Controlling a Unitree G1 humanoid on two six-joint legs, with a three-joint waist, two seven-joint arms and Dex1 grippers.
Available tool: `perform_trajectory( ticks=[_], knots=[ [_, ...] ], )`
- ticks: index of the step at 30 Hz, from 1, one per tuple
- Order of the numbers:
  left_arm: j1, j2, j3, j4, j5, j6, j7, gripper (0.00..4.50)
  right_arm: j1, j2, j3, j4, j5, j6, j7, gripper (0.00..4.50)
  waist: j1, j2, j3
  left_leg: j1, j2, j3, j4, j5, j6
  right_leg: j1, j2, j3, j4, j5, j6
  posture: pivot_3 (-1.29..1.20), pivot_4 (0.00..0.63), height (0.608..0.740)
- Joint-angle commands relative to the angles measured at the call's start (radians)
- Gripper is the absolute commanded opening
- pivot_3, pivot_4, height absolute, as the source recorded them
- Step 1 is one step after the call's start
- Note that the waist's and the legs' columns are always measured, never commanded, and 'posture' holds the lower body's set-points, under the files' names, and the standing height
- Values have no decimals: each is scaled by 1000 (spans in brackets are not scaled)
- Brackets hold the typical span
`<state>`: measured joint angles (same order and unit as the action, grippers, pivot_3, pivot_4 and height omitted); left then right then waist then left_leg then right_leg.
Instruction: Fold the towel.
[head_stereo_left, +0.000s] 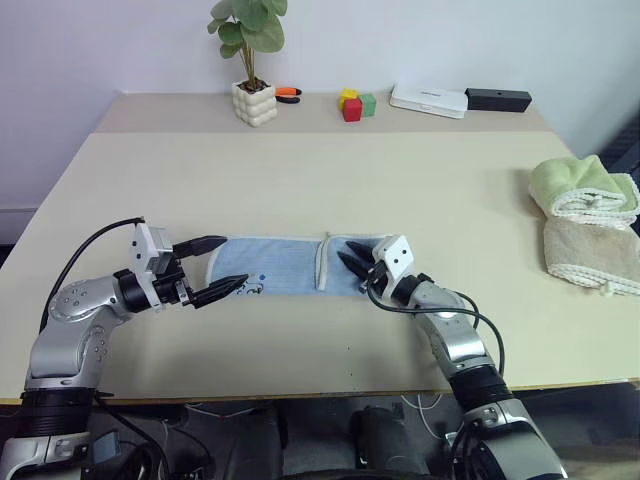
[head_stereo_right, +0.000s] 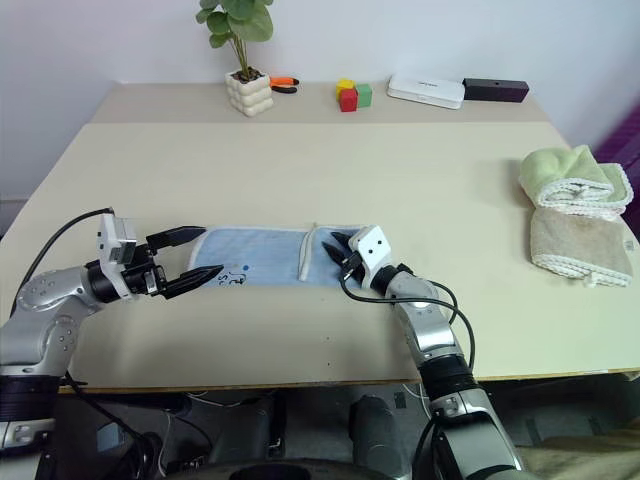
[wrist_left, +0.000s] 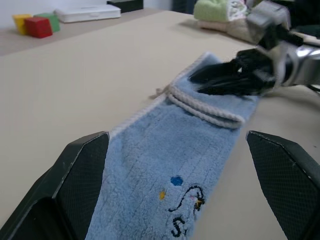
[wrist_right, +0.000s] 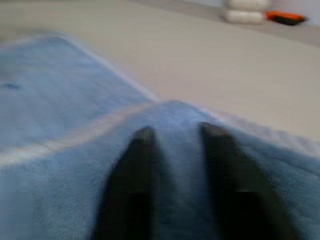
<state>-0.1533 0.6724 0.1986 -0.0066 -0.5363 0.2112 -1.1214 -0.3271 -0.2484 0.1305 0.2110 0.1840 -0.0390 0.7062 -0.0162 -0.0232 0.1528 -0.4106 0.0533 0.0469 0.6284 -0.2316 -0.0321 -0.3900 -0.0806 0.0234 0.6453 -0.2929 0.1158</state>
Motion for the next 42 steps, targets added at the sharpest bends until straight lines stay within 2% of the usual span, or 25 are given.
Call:
perform_trajectory(
  ticks=[1, 3, 4, 7, 11, 15, 16, 19, 25, 29, 35, 42],
  knots=[
    [15, 1, 34, -40, -21, 25, 37, 4500, 2, -65, -22, -173, 83, 65, 92, 3312, 1, 1, 1, 0, 0, 0, 0, 0, 0, 0, 0, 0, 0, 0, 0, 0, 150, 740],
    [17, 0, 55, -49, -41, 63, 72, 4500, 11, -104, -38, -251, 129, 95, 134, 4238, 4, 1, 1, 0, 0, 0, 0, 0, 0, 0, 0, 0, 0, 0, 0, 0, 150, 740],
    [13, -3, 71, -54, -53, 78, 93, 4500, 15, -122, -47, -278, 151, 110, 150, 4473, 4, 1, 2, 0, 0, 0, 0, 0, 0, 0, -1, 0, 0, 0, 0, 0, 150, 740],
    [-1, 2, 116, -65, -103, 160, 159, 4500, 18, -177, -74, -314, 186, 132, 194, 4473, 4, 1, 2, 0, 0, 0, 0, 0, 0, 0, -1, 0, 0, 0, 0, 0, 150, 740],
    [7, -1, 197, -95, -242, 379, 285, 4500, 31, -270, -116, -343, 244, 149, 290, 4473, 4, 1, 3, 0, -1, 0, 0, 0, 0, 0, -1, 0, 0, 0, 0, 0, 150, 740],
    [71, -58, 297, -191, -503, 637, 473, 4500, 23, -296, -137, -321, 246, 153, 294, 4473, 0, 0, 3, 0, 0, 0, 0, 0, 0, 0, -1, 0, 0, 0, 1, 0, 150, 740],
    [98, -92, 320, -226, -571, 676, 554, 4500, 24, -291, -134, -315, 239, 147, 291, 4473, 0, 0, 3, 0, 0, 0, 0, 0, 0, 0, -1, 0, 0, -1, 1, 0, 150, 740],
    [215, -139, 342, -359, -686, 736, 662, 4500, 35, -273, -115, -313, 218, 135, 276, 4473, -1, 0, 3, 0, 0, -1, 0, 0, 0, 0, -1, 1, 0, -1, 1, 0, 150, 740],
    [398, -219, 369, -412, -899, 757, 852, 4500, 31, -293, -123, -303, 211, 98, 308, 4473, 5, 0, 3, 0, -1, -1, 1, 0, 0, 1, -2, 1, 0, -2, -2, 0, 150, 740],
    [438, -277, 349, -386, -1021, 720, 987, 4500, 23, -297, -125, -289, 214, 97, 315, 4473, 8, -1, 4, 0, -2, -1, 2, 0, 0, 1, -4, 1, 0, -5, -7, 0, 150, 740],
    [402, -335, 299, -363, -1043, 653, 1109, 4500, 42, -284, -110, -316, 210, 106, 302, 4473, 7, -1, 4, 0, -3, -1, 1, 0, 0, 1, -5, 0, 0, -5, -7, 0, 150, 740],
    [315, -342, 261, -294, -1059, 613, 1170, 4500, 44, -279, -106, -320, 200, 111, 286, 4473, 7, -1, 4, 0, -4, -1, 2, 0, 0, 1, -5, 0, 0, -5, -8, 0, 150, 740]
  ],
)
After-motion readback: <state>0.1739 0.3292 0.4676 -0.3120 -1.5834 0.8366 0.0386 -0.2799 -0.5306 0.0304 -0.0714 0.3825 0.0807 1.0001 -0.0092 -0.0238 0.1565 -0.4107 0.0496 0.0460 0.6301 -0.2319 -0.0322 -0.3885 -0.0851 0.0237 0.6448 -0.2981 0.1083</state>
